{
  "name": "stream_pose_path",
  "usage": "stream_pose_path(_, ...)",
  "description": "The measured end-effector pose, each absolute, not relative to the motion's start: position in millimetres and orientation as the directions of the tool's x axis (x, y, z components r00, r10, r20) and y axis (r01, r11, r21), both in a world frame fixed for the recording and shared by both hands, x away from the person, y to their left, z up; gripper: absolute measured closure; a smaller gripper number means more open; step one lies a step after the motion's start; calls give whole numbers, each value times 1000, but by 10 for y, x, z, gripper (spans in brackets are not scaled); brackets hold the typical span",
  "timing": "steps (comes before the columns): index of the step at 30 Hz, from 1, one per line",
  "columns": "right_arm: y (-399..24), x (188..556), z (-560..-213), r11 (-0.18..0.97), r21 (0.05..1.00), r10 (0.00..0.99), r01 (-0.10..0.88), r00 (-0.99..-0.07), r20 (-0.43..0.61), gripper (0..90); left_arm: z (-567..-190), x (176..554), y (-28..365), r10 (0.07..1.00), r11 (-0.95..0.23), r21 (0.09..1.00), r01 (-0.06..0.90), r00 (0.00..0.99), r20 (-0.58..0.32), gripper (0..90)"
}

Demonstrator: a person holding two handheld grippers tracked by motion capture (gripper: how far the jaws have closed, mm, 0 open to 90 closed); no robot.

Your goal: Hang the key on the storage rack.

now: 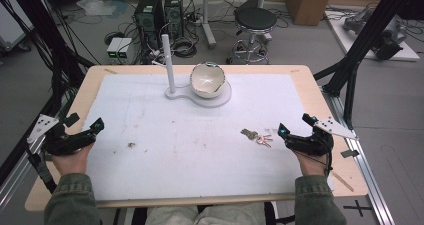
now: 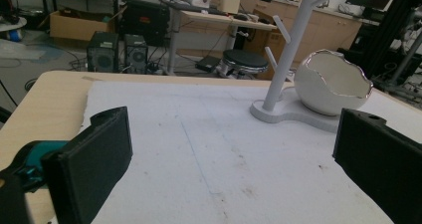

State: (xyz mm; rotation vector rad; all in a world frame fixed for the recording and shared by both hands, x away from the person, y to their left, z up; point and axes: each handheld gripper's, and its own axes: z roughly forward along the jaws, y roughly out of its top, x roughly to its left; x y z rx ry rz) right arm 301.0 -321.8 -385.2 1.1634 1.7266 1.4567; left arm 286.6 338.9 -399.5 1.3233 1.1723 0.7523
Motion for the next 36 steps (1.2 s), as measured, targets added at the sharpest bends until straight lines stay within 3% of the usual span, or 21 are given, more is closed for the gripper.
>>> stream_pose_path(27,-3100,3094,-3880,102,952,883,290,-467,47,5,-4016,2907,3331,929,137,965,223,309,-204,25)
stream_pose_path(36,-2923,3287,-3866,214,902,843,375,-538,24,6,-4025,2913,3312,921,138,964,228,327,-210,25)
